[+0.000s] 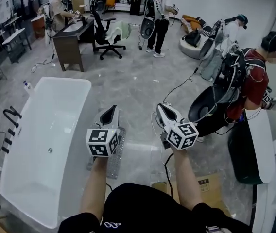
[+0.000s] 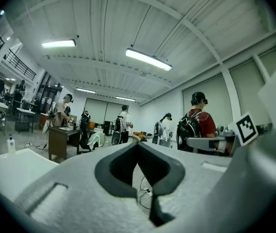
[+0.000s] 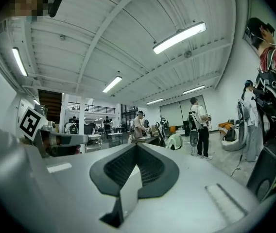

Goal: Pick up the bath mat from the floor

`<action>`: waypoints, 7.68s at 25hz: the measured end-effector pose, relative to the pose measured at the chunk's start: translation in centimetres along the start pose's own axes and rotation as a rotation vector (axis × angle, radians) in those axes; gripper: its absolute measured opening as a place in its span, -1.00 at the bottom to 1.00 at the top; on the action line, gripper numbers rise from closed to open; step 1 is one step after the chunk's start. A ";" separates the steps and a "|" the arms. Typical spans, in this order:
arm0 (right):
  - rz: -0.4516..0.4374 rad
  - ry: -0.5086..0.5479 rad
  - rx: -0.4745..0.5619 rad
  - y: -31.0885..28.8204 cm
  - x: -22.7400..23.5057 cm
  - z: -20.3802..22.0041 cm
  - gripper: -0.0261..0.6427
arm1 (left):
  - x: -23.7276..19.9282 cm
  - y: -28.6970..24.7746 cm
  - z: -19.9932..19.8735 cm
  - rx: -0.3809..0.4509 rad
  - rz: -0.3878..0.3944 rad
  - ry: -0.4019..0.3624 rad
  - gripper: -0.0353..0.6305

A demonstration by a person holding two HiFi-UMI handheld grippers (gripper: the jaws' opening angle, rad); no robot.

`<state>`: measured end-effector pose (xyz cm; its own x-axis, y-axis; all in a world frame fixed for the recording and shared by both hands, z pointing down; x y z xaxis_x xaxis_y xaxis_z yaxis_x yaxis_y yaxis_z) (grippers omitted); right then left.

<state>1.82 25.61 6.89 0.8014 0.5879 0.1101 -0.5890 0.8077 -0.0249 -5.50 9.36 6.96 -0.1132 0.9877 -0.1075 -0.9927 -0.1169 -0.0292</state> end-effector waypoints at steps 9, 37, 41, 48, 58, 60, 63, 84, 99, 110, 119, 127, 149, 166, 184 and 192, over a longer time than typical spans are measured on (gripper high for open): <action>0.091 -0.008 0.046 -1.5 6.9 -1.5 -0.91 | 1.6 -7.5 -0.6 -0.038 0.071 -0.026 -0.89; 0.182 -0.095 0.024 -7.1 24.4 -2.4 -0.91 | 3.0 -25.2 -1.4 -0.027 0.059 0.058 -0.89; 0.157 -0.055 0.007 -8.6 23.3 -2.9 -0.91 | 1.7 -25.5 -1.5 -0.038 0.054 0.068 -0.89; 0.122 -0.079 -0.019 -11.6 21.1 -2.5 -0.91 | -1.5 -23.9 -1.8 -0.046 0.018 0.082 -0.89; -0.120 -0.056 -0.070 -23.1 9.2 -1.0 -0.91 | -14.6 -15.2 -1.8 -0.014 -0.219 0.127 -0.89; -0.189 -0.053 -0.078 -26.0 5.7 -0.4 -0.91 | -17.8 -12.4 -1.4 -0.008 -0.286 0.135 -0.89; -0.320 -0.052 -0.091 -30.1 -0.6 0.5 -0.91 | -22.5 -7.1 -1.1 0.005 -0.417 0.148 -0.89; -1.214 0.013 -0.208 -37.8 -30.3 5.7 -0.91 | -29.1 18.0 1.9 0.189 -1.277 0.271 -0.89; -1.360 0.009 -0.276 -38.8 -23.3 6.6 -0.91 | -23.9 9.7 3.6 0.206 -1.389 0.302 -0.89; -1.307 0.016 -0.311 -40.5 -22.3 8.1 -0.90 | -25.5 9.1 6.0 0.158 -1.354 0.366 -0.89; -1.264 0.034 -0.417 -40.3 -20.7 13.6 -0.88 | -25.0 10.0 11.8 0.062 -1.352 0.468 -0.89; -1.227 0.067 -0.560 -40.9 -18.8 20.4 -0.83 | -24.0 9.7 19.2 -0.035 -1.338 0.616 -0.89; -1.118 0.157 -1.105 -35.7 -5.8 64.9 -0.66 | -19.8 5.9 64.5 -0.333 -1.284 1.090 -0.89; -1.083 0.341 -1.305 -43.5 4.0 89.2 0.39 | -23.0 9.5 92.0 -0.629 -1.261 1.169 0.27; -0.900 0.449 -1.415 -52.1 11.9 109.0 0.53 | -24.2 16.8 109.2 -0.773 -1.251 1.199 0.36; -0.912 0.368 -1.394 -52.6 10.5 110.7 0.27 | -25.7 14.7 111.9 -0.665 -1.229 1.256 0.36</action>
<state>29.77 -15.63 119.40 0.9000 -0.2356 0.3668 0.4098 0.1698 -0.8963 -21.80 -6.21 120.47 0.9545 -0.0636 -0.2914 -0.2756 0.1848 -0.9433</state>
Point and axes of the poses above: the fingertips, and each gripper's own axes: y backward along the fingers, x to its right, z out of its underside, the point moved 1 cm from there along y, backward along the fingers, and after that the axes turned 1 degree about -y, right-handed, at the moved point
